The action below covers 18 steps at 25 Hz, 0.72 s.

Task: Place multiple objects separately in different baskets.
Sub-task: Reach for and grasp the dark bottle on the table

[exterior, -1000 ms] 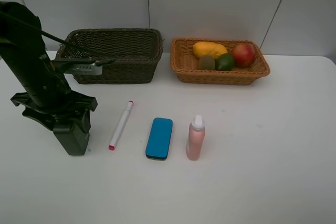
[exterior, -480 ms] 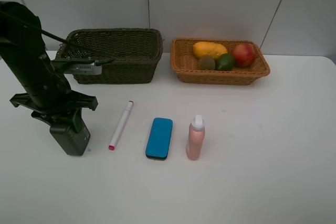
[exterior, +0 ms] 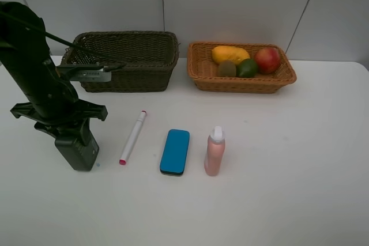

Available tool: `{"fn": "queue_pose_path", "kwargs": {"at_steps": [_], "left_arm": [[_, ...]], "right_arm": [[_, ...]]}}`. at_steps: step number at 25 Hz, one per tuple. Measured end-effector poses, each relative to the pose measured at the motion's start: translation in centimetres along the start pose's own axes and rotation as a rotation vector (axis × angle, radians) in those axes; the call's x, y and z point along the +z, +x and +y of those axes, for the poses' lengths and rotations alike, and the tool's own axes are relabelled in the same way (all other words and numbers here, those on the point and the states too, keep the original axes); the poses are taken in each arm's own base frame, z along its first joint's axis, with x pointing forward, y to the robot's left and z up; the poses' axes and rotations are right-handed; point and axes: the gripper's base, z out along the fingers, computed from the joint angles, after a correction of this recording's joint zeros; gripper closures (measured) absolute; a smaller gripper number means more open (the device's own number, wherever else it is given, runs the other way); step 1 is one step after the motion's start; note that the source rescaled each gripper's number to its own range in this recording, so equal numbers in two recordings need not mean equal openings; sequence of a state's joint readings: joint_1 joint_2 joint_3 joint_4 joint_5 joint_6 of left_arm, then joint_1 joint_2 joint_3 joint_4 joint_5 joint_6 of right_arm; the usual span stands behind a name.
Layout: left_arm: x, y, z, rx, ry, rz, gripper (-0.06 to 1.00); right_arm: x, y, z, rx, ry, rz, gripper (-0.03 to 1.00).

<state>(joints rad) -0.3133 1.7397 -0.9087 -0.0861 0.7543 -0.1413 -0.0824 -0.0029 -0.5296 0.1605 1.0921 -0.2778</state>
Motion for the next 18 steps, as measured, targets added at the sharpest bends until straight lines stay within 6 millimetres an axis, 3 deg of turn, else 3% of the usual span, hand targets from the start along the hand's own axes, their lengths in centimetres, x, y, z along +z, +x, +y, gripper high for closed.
{"fn": "queue_pose_path", "kwargs": {"at_steps": [18], "left_arm": [[-0.25, 0.28, 0.02, 0.0, -0.002, 0.023, 0.58]], "right_arm": [[0.0, 0.0, 0.0, 0.0, 0.0, 0.0, -0.03]]}}
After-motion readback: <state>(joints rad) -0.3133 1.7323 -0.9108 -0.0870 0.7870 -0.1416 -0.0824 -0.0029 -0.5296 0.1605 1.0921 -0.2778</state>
